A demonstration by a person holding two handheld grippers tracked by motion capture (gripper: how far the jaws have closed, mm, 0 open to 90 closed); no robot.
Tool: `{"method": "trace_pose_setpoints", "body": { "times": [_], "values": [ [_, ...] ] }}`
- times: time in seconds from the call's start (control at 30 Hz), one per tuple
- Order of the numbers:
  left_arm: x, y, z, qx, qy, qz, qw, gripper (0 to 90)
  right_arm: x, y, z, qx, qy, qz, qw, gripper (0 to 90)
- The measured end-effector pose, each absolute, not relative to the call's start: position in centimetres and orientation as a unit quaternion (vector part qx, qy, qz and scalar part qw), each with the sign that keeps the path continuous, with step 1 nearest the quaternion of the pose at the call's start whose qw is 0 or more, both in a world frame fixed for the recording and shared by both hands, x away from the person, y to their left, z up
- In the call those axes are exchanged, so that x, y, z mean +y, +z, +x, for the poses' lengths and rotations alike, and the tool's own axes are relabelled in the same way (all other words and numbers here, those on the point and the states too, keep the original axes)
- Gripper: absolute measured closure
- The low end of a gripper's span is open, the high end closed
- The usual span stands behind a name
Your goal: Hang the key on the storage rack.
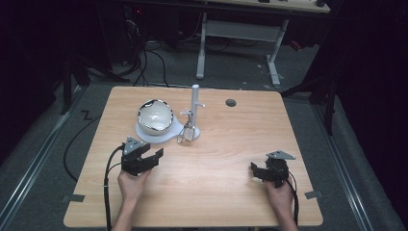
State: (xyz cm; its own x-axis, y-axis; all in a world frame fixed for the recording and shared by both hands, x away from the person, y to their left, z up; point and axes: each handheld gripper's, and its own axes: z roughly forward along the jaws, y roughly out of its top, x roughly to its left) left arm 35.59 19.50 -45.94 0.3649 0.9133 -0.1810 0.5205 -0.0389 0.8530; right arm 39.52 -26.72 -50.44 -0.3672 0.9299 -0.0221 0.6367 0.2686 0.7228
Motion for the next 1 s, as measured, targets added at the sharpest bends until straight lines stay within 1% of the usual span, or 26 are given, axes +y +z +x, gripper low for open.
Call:
{"method": "trace_pose_setpoints", "body": {
  "times": [0.7, 0.9, 1.0],
  "values": [
    [20.0, -48.8, 35.4, 0.544, 0.209, 0.697, 0.418, 40.6, -26.7, -50.4, 39.5, 0.762, 0.320, 0.513, 0.230, 20.4],
    [20.1, -49.5, 35.5, 0.547, 0.218, 0.708, 0.390, 39.3, -26.7, -50.4, 39.5, 0.763, 0.319, 0.514, 0.229, 20.4],
    [19.7, -49.8, 35.6, 0.546, 0.235, 0.716, 0.365, 37.6, -26.7, -50.4, 39.5, 0.762, 0.320, 0.513, 0.230, 20.4]
  ]
}}
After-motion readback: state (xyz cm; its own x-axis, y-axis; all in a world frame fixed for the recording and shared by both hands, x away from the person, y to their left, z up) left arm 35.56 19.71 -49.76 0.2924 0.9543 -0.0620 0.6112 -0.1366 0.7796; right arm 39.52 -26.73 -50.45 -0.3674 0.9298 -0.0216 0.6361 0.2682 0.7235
